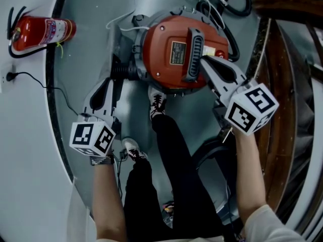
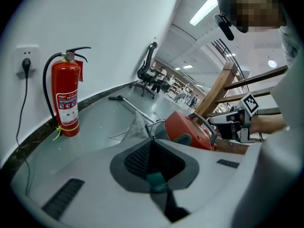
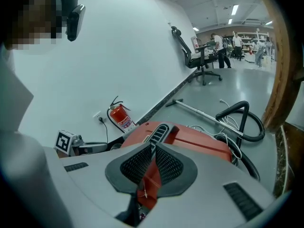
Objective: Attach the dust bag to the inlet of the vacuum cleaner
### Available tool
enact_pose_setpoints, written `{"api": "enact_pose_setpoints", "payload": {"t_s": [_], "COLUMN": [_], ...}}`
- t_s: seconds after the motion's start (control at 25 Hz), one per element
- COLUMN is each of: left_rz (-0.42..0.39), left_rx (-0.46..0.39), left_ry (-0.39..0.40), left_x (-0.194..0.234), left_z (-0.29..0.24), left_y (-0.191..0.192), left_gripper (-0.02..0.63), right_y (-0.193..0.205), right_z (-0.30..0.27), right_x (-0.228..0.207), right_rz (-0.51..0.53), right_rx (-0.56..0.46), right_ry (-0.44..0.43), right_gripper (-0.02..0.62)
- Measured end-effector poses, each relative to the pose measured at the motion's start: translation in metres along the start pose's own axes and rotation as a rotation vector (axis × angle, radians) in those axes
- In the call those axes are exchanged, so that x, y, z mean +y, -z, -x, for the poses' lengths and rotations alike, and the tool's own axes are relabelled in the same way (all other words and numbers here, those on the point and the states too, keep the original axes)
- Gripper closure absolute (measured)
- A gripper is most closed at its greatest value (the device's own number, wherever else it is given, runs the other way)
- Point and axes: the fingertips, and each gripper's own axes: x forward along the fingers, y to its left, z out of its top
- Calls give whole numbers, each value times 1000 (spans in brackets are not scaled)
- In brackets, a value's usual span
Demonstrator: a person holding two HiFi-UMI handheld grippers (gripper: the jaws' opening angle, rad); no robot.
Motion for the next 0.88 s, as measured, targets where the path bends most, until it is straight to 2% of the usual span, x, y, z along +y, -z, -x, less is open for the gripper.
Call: {"api": "enact_pose_setpoints", "payload": {"t_s": [0.16, 0.88], "left_rz": [20, -19], "left_rx": [31, 120], "left_ry": [46, 204], "left_x": [-5, -18], "left_z": [-3, -7], "left_y": [-2, 0], "left_gripper": [586, 579], "right_y": [0, -1], "right_z": [0, 0], "right_x": [0, 0], "right_rz": [-6, 31], "right_rx": [-17, -31], "right_ry": [19, 31], "right_gripper": [563, 565]}}
